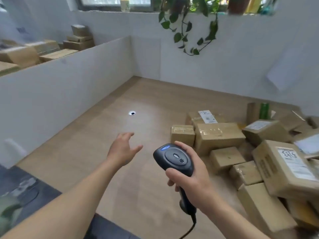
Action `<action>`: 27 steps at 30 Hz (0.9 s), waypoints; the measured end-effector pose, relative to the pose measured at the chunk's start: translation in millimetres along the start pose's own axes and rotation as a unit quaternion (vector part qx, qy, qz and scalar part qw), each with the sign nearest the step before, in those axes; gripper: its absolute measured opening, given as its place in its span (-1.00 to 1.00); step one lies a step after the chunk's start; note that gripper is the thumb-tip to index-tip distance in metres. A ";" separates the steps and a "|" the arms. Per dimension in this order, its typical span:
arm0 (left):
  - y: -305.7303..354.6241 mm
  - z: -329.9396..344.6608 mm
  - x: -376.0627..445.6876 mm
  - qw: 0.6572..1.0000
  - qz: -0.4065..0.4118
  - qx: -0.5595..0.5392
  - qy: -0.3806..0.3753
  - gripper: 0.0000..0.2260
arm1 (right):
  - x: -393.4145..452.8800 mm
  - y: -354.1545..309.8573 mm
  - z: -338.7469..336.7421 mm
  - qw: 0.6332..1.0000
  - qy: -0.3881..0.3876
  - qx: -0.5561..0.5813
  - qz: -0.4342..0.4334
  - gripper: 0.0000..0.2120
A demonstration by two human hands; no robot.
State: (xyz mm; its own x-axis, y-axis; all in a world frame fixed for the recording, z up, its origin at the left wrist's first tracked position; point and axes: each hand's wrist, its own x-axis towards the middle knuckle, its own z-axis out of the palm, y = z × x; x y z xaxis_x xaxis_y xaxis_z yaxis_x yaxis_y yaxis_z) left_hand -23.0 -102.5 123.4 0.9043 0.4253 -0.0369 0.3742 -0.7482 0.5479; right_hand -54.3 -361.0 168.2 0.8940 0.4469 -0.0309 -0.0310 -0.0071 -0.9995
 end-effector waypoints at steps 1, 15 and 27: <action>23.2 19.1 6.0 1.000 0.016 0.004 -0.018 -0.40 | -2.5 2.4 -22.5 1.000 0.017 -0.005 0.005 -0.31; 244.8 214.2 90.8 0.961 0.148 0.158 -0.171 -0.17 | -32.8 42.2 -227.2 0.980 0.181 0.033 0.070 -0.31; 250.0 262.3 163.4 0.924 0.173 0.275 -0.202 -0.23 | -21.0 75.4 -258.7 0.977 0.203 0.027 0.064 -0.19</action>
State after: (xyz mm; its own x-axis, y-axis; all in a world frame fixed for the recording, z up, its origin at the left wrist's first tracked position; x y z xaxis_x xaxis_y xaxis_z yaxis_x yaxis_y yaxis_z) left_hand 272.2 -353.6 35.1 0.9505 -0.0290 -0.3093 -0.0036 -0.9966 0.0824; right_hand 40.2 -602.3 91.6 0.9845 0.0542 -0.1665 -0.1674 0.0133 -0.9858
